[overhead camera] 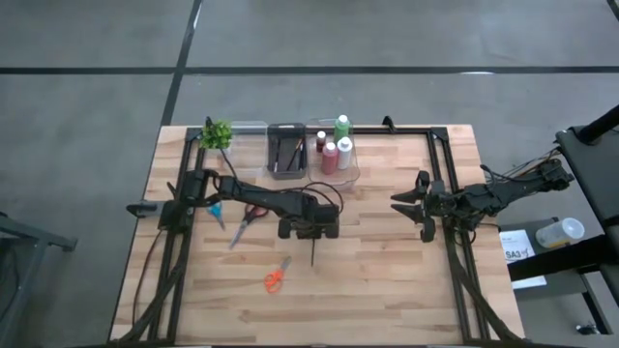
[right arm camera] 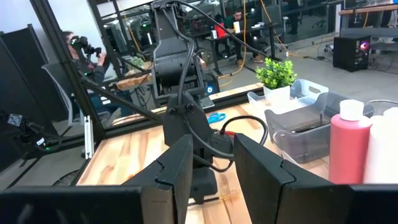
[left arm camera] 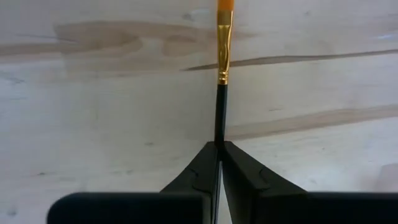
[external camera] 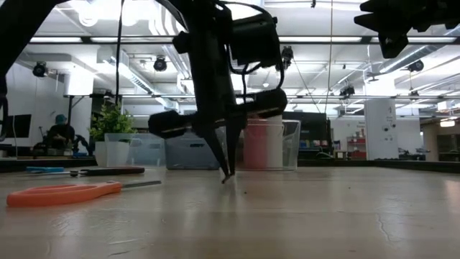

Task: Pick & Place Paint Supplies
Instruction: Put the gold paintbrush into the black bin

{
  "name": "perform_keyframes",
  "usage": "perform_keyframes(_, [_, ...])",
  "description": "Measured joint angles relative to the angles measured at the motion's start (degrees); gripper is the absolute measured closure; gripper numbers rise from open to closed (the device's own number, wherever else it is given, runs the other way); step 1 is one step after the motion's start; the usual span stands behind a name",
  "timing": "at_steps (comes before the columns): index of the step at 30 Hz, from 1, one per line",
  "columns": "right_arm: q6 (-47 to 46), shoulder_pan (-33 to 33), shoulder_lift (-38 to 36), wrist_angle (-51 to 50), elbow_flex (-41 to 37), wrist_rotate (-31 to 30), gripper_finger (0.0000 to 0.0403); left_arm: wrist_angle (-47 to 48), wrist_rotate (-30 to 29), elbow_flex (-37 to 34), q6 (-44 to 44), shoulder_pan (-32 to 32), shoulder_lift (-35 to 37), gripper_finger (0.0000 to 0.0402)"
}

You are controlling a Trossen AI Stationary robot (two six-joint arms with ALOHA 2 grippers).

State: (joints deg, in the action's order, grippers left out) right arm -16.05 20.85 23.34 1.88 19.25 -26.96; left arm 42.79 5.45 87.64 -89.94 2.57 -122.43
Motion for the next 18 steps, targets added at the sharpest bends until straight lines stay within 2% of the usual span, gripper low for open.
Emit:
perform_keyframes(11, [0.0,0.0,0.04,0.0,0.0,0.0,0.0287,5.28,-0.51,0.06,0.09,-0.56,5.63,0.0376])
perform_keyframes(18, [0.0,0.01,0.04,-0.01,0.0,0.02,0.0287,10.75,-4.33,0.1,-0.07,-2.19,12.23,0.0376])
